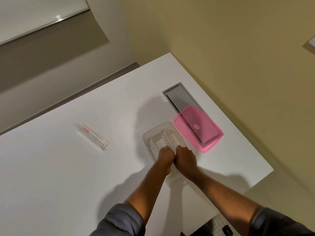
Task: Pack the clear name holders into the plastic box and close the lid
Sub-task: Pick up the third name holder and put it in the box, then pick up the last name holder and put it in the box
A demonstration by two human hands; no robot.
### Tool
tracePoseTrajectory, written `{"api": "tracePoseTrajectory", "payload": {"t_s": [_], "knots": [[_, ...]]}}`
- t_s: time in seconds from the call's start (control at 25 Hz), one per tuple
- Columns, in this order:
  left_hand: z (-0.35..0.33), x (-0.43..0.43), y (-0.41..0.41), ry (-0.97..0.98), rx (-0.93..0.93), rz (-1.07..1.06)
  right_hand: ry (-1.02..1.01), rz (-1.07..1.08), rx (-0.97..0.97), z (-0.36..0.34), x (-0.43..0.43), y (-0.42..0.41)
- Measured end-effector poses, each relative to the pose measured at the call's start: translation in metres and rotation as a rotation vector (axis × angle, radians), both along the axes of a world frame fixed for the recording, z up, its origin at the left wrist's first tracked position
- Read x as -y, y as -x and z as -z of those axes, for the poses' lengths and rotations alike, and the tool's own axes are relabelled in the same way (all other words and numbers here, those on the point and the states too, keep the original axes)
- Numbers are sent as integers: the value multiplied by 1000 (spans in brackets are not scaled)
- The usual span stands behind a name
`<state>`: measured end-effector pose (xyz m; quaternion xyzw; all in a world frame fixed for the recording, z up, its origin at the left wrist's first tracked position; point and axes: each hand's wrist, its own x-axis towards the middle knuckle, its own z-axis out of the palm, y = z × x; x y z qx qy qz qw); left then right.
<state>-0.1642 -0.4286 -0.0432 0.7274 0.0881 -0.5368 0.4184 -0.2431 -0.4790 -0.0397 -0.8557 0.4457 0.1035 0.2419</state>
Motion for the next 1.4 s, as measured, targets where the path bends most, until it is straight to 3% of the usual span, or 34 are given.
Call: {"api": "tracePoseTrajectory", "payload": {"t_s": [0.32, 0.48, 0.92, 1.2, 1.4], "knots": [[-23, -1, 5, -13, -145, -99, -5, 14, -3, -10, -3, 1], [-28, -12, 3, 48, -102, -125, 1, 0, 45, -17, -3, 4], [-78, -95, -56, 303, -29, -262, -110, -18, 383, -51, -47, -57], [-65, -170, -118, 262, 56, -510, -202, -184, 420, -49, -106, -140], [-52, -199, -163, 102, 200, -552, -225, -303, 359, -35, -137, -202]]}}
